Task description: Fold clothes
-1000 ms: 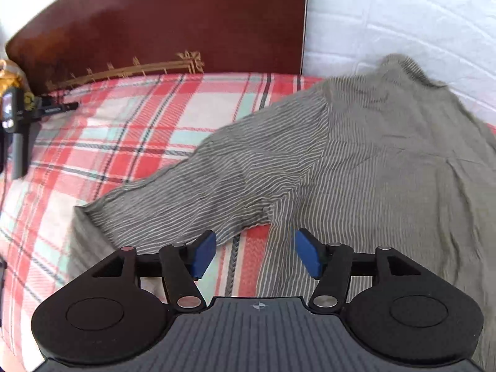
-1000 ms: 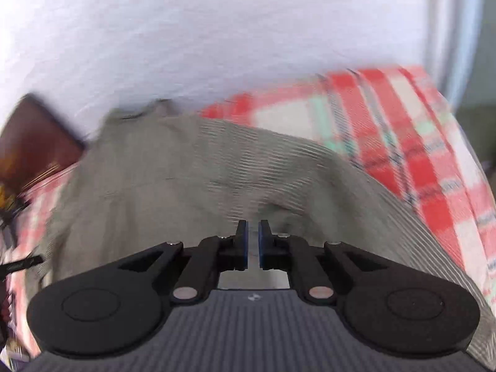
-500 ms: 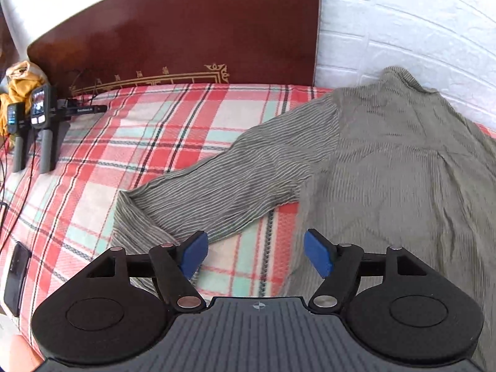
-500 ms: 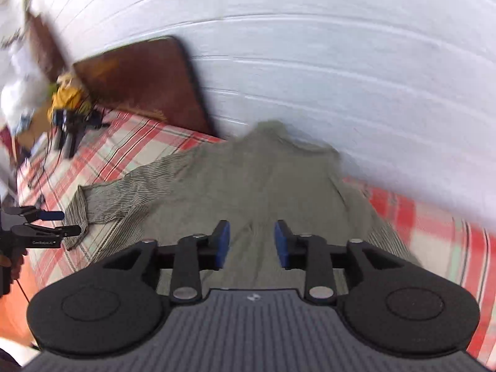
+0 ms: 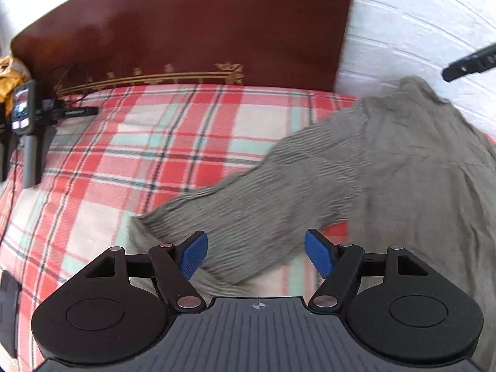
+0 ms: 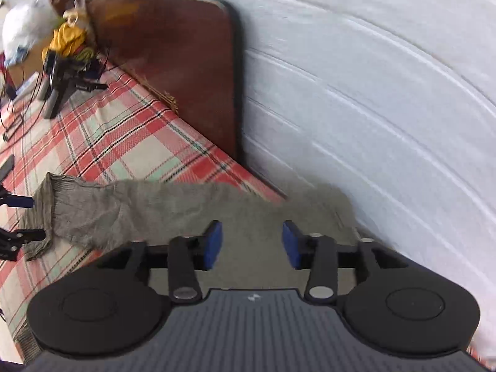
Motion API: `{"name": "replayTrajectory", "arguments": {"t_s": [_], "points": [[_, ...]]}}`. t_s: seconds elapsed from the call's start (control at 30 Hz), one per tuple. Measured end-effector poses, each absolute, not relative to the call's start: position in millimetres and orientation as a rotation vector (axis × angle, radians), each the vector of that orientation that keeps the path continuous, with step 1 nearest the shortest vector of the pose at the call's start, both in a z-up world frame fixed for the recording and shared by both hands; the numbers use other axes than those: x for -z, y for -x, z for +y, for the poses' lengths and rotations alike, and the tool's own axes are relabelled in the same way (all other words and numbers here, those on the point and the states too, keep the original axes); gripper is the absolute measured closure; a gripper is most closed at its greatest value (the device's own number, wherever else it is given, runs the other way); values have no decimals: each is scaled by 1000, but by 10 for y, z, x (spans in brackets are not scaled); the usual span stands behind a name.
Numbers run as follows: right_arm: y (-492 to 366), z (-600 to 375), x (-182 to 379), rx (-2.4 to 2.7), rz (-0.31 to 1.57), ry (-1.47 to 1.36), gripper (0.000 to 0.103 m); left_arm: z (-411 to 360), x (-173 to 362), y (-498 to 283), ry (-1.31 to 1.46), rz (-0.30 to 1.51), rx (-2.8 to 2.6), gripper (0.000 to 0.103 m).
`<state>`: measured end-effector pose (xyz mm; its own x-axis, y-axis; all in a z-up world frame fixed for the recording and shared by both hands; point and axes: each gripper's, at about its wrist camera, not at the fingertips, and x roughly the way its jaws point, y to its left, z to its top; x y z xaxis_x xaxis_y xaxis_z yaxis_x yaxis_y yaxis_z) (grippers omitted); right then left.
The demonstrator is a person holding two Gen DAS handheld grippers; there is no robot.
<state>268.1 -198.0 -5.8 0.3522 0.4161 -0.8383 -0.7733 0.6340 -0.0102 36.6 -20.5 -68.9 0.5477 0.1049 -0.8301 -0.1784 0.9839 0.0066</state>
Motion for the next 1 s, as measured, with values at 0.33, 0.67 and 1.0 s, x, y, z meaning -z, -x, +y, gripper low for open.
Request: {"name": "replayTrajectory", "arguments": {"t_s": [0.33, 0.67, 1.0], "points": [[-2985, -1117, 567, -911, 992, 644, 45, 233, 870, -348, 69, 1040, -341, 17], [-3067, -903, 910, -1024, 1016, 771, 33, 529, 1204, -484, 152, 1118, -434, 17], [-2984, -682, 1084, -1184, 1007, 860, 33, 555, 1387, -580, 231, 1174, -349, 51]]}}
